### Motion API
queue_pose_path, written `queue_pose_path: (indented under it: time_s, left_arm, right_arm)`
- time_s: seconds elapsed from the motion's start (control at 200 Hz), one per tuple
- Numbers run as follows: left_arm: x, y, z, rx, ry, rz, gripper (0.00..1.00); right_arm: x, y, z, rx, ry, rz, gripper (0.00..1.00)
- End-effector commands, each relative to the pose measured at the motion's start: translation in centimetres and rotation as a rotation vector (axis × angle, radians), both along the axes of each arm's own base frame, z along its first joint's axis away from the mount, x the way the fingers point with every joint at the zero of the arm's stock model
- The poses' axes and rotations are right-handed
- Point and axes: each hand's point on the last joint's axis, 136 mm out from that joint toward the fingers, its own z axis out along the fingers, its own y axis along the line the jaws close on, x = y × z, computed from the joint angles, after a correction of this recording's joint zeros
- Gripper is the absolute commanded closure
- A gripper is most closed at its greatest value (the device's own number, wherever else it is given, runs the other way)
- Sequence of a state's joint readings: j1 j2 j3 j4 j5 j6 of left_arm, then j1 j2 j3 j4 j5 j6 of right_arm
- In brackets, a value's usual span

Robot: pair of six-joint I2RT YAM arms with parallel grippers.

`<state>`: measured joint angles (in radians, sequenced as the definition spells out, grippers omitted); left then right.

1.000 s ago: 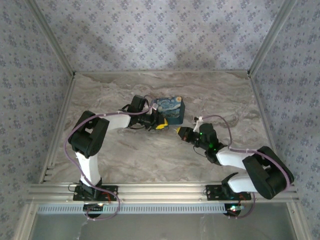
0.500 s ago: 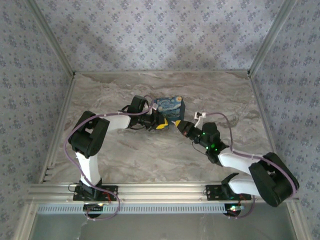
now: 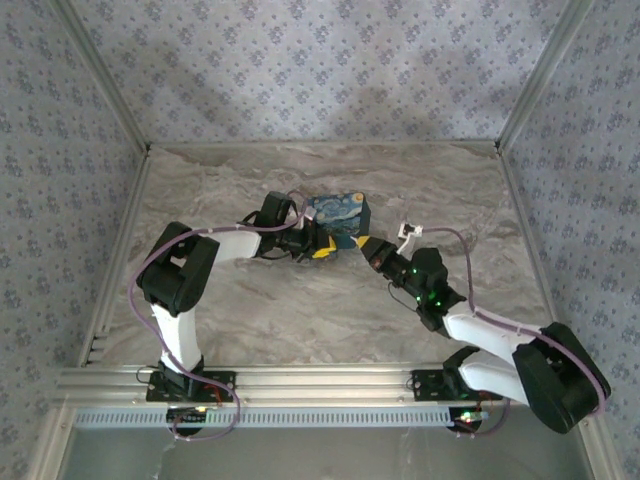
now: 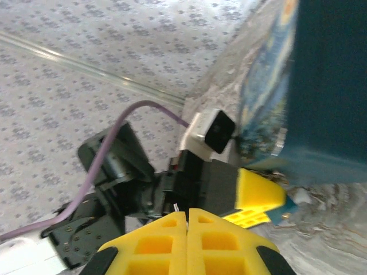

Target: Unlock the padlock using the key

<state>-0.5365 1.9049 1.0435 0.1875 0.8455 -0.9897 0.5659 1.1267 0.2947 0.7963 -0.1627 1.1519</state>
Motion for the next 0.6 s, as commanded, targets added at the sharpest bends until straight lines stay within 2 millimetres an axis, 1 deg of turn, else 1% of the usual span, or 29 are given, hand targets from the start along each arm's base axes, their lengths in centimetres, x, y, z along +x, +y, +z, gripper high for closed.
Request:
queue_pose_path:
  time_s: [0.0, 0.165, 0.395, 0.595]
  left_arm:
    - [-1.0, 0.1, 0.2, -0.002, 0.051, 0.005, 0.96]
    - [-0.8, 0.0, 0.3, -0.010, 0.051, 0.013, 0.96]
    - [-0.6, -0.1, 0.6, -0.020, 0.045, 0.023, 0.96]
    - [-0.4, -0.2, 1.0, -0.034, 0.031, 0.043, 0.96]
  right_arm:
    - [0.2, -0.5, -2.4, 0.005, 0.083, -0.059, 1.00]
    - [0.3, 0.7, -4.9, -0.027, 0.131, -0.052, 1.00]
    - [1.1, 2.6, -7.1, 0.002, 0.165, -0.029, 1.00]
    - [1.6, 3.2, -7.2, 0.044, 0.153, -0.024, 1.00]
